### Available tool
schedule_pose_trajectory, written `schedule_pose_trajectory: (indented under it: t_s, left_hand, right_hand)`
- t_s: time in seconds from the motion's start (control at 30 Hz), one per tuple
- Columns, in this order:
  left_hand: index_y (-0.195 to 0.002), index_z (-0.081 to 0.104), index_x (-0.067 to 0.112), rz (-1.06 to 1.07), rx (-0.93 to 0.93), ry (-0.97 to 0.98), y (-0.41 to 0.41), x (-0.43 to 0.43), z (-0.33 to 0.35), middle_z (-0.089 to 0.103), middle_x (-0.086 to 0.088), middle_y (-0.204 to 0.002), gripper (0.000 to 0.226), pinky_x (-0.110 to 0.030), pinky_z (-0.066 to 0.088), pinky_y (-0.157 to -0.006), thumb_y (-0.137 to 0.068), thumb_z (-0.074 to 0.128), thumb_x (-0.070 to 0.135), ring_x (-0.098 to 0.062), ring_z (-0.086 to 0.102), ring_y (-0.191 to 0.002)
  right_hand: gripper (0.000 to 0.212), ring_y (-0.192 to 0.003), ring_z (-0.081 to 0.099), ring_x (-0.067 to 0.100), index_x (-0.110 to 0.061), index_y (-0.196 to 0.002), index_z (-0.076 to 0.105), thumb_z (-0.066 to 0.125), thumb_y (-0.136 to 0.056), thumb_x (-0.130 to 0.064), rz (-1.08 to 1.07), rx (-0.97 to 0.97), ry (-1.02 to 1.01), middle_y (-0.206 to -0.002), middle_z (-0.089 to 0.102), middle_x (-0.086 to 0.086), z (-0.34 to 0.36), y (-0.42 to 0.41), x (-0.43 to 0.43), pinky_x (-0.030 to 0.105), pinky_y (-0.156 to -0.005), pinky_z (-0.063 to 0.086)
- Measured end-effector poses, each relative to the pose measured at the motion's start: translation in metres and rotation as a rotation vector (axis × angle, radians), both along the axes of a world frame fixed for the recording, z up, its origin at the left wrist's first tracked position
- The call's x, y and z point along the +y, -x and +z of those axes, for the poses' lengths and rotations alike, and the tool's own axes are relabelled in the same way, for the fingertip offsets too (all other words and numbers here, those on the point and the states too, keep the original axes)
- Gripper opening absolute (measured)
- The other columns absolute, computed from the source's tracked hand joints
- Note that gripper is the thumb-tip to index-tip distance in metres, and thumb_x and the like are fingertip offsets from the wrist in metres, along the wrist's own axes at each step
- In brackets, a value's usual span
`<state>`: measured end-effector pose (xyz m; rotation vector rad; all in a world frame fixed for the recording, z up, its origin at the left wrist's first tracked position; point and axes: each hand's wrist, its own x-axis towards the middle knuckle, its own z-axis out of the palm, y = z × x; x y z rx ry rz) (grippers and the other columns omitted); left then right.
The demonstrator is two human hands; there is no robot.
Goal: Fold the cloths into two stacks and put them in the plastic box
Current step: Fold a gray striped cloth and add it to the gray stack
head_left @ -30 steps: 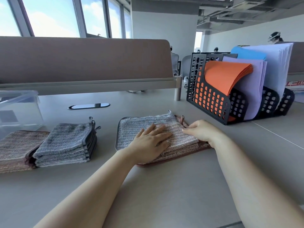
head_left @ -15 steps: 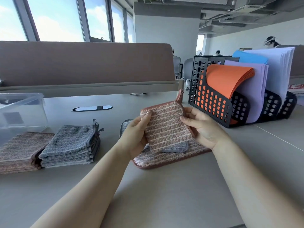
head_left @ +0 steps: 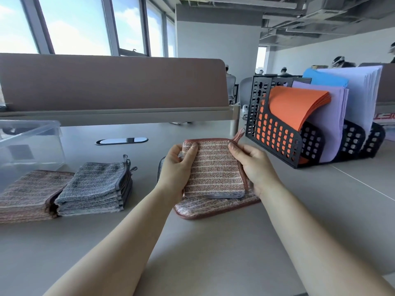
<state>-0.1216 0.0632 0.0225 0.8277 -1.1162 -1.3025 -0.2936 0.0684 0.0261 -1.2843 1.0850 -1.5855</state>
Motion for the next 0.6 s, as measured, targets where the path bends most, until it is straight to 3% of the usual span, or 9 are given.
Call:
schedule_pose_trajectory:
  t_s: [0.1,0.17,0.23,0.3,0.4,0.43,0.53,0.6]
  left_hand:
    - [-0.117,0.054,0.007,-0.142,-0.038,-0.11,-0.015,0.007,0.007,0.069,-0.014,-0.106,0.043,-0.037,0.059,-0.071,-0.086,0.063,0.036,-0.026,0.07,-0.091]
    - [-0.107,0.061,0.003,-0.237,-0.101,-0.142,-0.029,0.015,0.01,0.071,-0.014,-0.103,0.036,-0.032,0.06,-0.068,-0.085,0.063,0.031,-0.023,0.071,-0.088]
    - [-0.099,0.065,0.001,-0.204,-0.079,-0.143,-0.045,0.021,0.01,0.072,-0.015,-0.097,0.027,-0.027,0.06,-0.062,-0.083,0.065,0.023,-0.019,0.072,-0.077]
    - [-0.096,0.066,0.0,-0.122,-0.033,-0.129,-0.062,0.025,0.012,0.072,-0.015,-0.09,0.021,-0.023,0.058,-0.054,-0.084,0.065,0.017,-0.018,0.071,-0.068]
    - [-0.09,0.065,0.0,-0.019,0.015,-0.114,-0.092,0.034,0.019,0.072,-0.007,-0.075,0.015,-0.02,0.055,-0.049,-0.086,0.062,0.015,-0.012,0.069,-0.06]
    - [-0.089,0.065,0.001,0.006,0.029,-0.109,-0.105,0.037,0.021,0.071,-0.006,-0.073,0.016,-0.02,0.055,-0.05,-0.086,0.062,0.016,-0.011,0.068,-0.06]
    - [-0.088,0.069,0.004,0.035,0.093,-0.094,-0.15,0.049,0.027,0.07,-0.005,-0.077,0.015,-0.019,0.058,-0.061,-0.082,0.064,0.016,-0.01,0.067,-0.064]
    - [-0.079,0.075,0.006,0.044,0.177,-0.085,-0.18,0.06,0.029,0.072,-0.006,-0.083,0.013,-0.018,0.057,-0.069,-0.074,0.065,0.012,-0.011,0.069,-0.07]
  right_hand:
    - [0.008,-0.093,0.07,0.028,-0.017,-0.088,0.071,0.067,-0.085,-0.023,-0.013,-0.063,-0.06,-0.094,0.074,0.01,0.007,-0.007,-0.002,0.045,-0.088,0.055]
    - [0.008,-0.093,0.07,0.029,-0.017,-0.086,0.071,0.068,-0.084,-0.024,-0.009,-0.08,-0.078,-0.093,0.074,0.01,0.012,-0.014,-0.005,0.048,-0.088,0.054]
    - [0.009,-0.092,0.07,0.03,-0.016,-0.086,0.071,0.069,-0.084,-0.025,0.016,-0.064,-0.095,-0.093,0.074,0.011,0.016,-0.027,-0.006,0.05,-0.088,0.054]
    - [0.01,-0.083,0.069,0.027,-0.015,-0.085,0.07,0.068,-0.084,-0.025,0.065,-0.031,-0.119,-0.088,0.073,0.01,0.019,-0.043,-0.007,0.043,-0.08,0.056]
    - [0.01,-0.06,0.065,0.015,-0.013,-0.079,0.067,0.067,-0.086,-0.021,0.165,-0.017,-0.143,-0.064,0.069,-0.001,0.028,-0.071,-0.008,0.024,-0.054,0.052]
    - [0.01,-0.058,0.064,0.013,-0.013,-0.077,0.067,0.066,-0.086,-0.018,0.194,-0.014,-0.151,-0.062,0.069,-0.002,0.032,-0.081,-0.009,0.022,-0.053,0.052]
    - [0.006,-0.071,0.064,0.019,-0.01,-0.081,0.067,0.065,-0.086,-0.012,0.252,0.002,-0.166,-0.079,0.069,0.007,0.04,-0.113,-0.016,0.033,-0.075,0.054]
    - [0.003,-0.073,0.061,0.019,-0.009,-0.082,0.065,0.066,-0.085,-0.01,0.28,0.028,-0.174,-0.083,0.067,0.008,0.044,-0.137,-0.021,0.029,-0.07,0.052]
